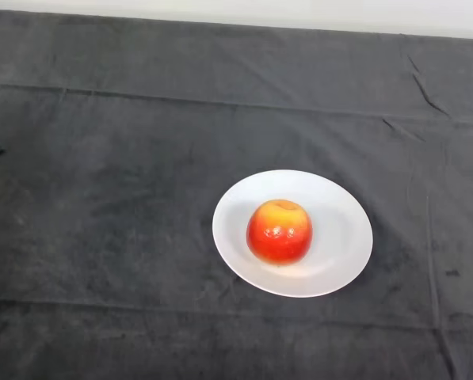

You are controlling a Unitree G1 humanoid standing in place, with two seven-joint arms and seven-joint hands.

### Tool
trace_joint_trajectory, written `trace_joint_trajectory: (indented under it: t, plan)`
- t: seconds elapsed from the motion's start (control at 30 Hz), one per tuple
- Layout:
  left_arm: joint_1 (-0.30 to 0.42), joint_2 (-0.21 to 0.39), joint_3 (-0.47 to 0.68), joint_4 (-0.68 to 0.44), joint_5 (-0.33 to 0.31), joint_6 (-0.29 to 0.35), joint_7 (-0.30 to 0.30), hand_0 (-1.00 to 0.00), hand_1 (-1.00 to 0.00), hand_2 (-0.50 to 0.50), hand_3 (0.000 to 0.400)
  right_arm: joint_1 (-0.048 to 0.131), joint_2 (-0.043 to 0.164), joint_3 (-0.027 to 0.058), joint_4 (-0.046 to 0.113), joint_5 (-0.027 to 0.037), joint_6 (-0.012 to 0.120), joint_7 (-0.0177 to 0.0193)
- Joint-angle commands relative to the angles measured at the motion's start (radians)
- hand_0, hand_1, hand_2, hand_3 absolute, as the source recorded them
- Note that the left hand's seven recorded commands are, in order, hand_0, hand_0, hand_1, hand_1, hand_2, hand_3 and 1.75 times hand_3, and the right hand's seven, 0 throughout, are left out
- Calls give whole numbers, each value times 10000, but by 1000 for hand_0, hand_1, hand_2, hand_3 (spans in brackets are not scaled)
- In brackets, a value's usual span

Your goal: Move the apple to the plate

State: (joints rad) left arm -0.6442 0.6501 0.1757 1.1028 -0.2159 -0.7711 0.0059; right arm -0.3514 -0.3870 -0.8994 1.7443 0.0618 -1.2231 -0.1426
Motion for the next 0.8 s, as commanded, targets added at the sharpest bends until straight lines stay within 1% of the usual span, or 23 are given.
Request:
trace_joint_trajectory:
  t: [0.03, 0.2, 0.5, 0.67, 0.8]
  plan:
    - [263, 556, 221, 339, -204, -270, 213, 0, 0, 0, 0, 954, 1393, -67, 974, -65, 810, -81]
    - [444, 815, 648, 725, -280, -381, 545, 0, 0, 0, 0, 954, 1391, -77, 980, -77, 806, -83]
    - [774, 1469, 1477, 1195, -645, -274, 854, 0, 0, 0, 0, 954, 1388, -96, 988, -99, 799, -87]
    - [1107, 1666, 1895, 1370, -844, -219, 1098, 0, 0, 0, 0, 954, 1387, -106, 992, -111, 796, -90]
    - [1266, 1757, 2164, 1494, -976, -2, 1321, 0, 0, 0, 0, 955, 1386, -114, 994, -121, 794, -92]
